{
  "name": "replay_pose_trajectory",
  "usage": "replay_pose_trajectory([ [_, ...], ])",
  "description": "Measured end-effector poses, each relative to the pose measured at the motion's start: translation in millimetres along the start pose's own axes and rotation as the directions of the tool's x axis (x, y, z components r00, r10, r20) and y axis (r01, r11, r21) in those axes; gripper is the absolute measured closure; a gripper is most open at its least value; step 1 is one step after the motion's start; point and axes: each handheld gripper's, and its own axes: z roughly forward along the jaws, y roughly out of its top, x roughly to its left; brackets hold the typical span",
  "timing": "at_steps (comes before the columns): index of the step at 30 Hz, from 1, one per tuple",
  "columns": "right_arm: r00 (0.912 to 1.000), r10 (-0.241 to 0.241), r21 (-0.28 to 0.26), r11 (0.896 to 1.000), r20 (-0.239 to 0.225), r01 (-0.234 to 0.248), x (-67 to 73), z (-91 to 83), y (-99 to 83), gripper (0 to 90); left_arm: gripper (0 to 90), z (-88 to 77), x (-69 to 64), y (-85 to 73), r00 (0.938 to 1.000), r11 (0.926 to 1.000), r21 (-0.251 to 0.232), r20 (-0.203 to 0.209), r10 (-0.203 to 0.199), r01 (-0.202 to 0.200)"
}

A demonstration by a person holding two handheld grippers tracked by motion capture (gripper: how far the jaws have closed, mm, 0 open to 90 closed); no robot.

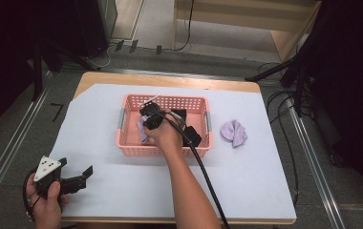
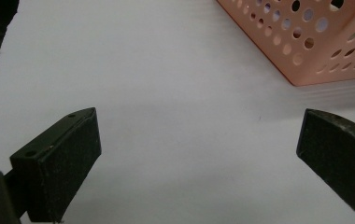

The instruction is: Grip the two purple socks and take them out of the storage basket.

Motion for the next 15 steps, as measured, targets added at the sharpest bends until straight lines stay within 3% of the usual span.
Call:
replay_pose_trajectory([
  [4, 0.9999, -0.006, -0.025, 1.000, -0.013, 0.005, -0.4, -4.4, 0.9, 86.1, 0.5, 0.1, 0.1, 0.1, 1.0000, 1.0000, 0.000, 0.002, 0.002, -0.002],
  [8, 0.9999, -0.013, -0.120, 0.993, -0.006, 0.012, 1.7, -15.3, 1.5, 86.5, 0.5, 0.4, 0.0, 0.1, 1.0000, 1.0000, 0.000, 0.000, 0.000, 0.000],
  [9, 0.9999, -0.013, -0.120, 0.993, -0.006, 0.012, 1.7, -15.3, 1.5, 86.5, 0.5, 0.4, 0.0, 0.1, 1.0000, 1.0000, 0.000, 0.001, 0.000, 0.000],
  [11, 1.0000, -0.007, -0.152, 0.988, -0.004, 0.006, 2.2, -19.8, 1.2, 86.6, 0.5, 0.6, 0.0, 0.1, 1.0000, 1.0000, 0.000, 0.000, 0.001, -0.001],
  [12, 0.9999, -0.008, -0.198, 0.980, -0.008, 0.006, 0.7, -24.6, 0.7, 86.6, 0.5, 0.4, -0.2, 0.1, 1.0000, 1.0000, 0.000, -0.001, 0.001, -0.001],
  [13, 0.9999, -0.008, -0.198, 0.980, -0.008, 0.006, 0.7, -24.6, 0.7, 86.6, 0.5, 0.4, -0.2, 0.1, 1.0000, 1.0000, 0.000, -0.001, 0.001, -0.001],
  [15, 1.0000, 0.008, -0.244, 0.970, -0.001, -0.008, -0.6, -29.8, -0.5, 86.6, 0.5, 0.4, -0.2, 0.1, 1.0000, 1.0000, -0.001, 0.000, 0.000, 0.000],
])
